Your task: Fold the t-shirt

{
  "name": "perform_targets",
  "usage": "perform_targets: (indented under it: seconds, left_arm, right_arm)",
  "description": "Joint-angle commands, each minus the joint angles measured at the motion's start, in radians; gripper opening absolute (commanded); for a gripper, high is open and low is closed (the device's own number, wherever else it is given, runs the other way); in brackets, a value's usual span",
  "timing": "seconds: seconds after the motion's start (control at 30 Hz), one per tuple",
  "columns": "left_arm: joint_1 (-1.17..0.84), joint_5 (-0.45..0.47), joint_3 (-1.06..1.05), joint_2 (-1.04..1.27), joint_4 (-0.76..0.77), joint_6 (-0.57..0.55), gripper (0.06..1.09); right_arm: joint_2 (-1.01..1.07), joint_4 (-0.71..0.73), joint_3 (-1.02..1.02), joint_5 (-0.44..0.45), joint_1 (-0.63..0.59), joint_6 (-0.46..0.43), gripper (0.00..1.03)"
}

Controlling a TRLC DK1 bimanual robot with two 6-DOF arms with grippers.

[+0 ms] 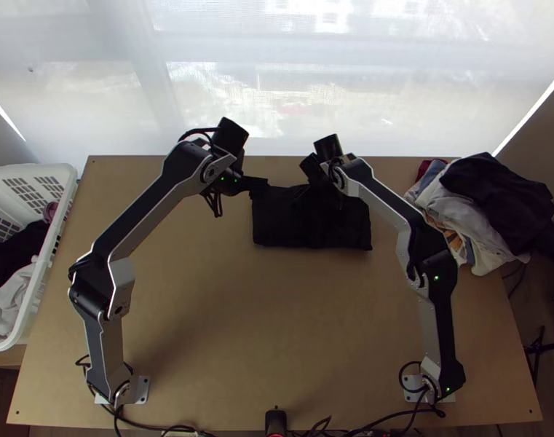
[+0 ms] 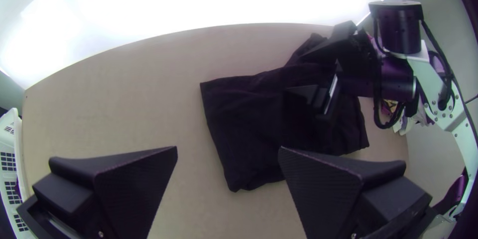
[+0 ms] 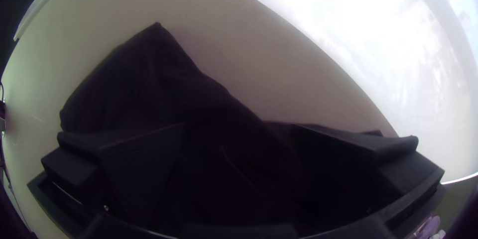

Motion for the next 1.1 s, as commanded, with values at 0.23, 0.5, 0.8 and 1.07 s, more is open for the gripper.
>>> perform_targets:
  seconds: [0.23,0.5,0.8,1.07]
  left_arm:
    - [-0.029,-0.024,-0.009,0.011,0.003,0.006,1.04]
    - [-0.030,-0.028,-0.009,0.014,0.001,0.014,1.04]
    - [-0.033,-0.080,-0.009,0.089,0.069,0.015,1.04]
    - [-0.041,-0.081,0.008,0.145,0.181,0.015,1.04]
  right_arm:
    - [-0.421,0.144,-0.595,-0.001,-0.134,-0.013,0.98]
    - [-0.645,0.152,-0.777,-0.001,-0.185,-0.003,0.98]
    - [-0.812,0.154,-0.957,0.001,-0.257,-0.010,0.98]
    - [-0.858,0.158,-0.871,-0.001,-0.226,0.006,0.98]
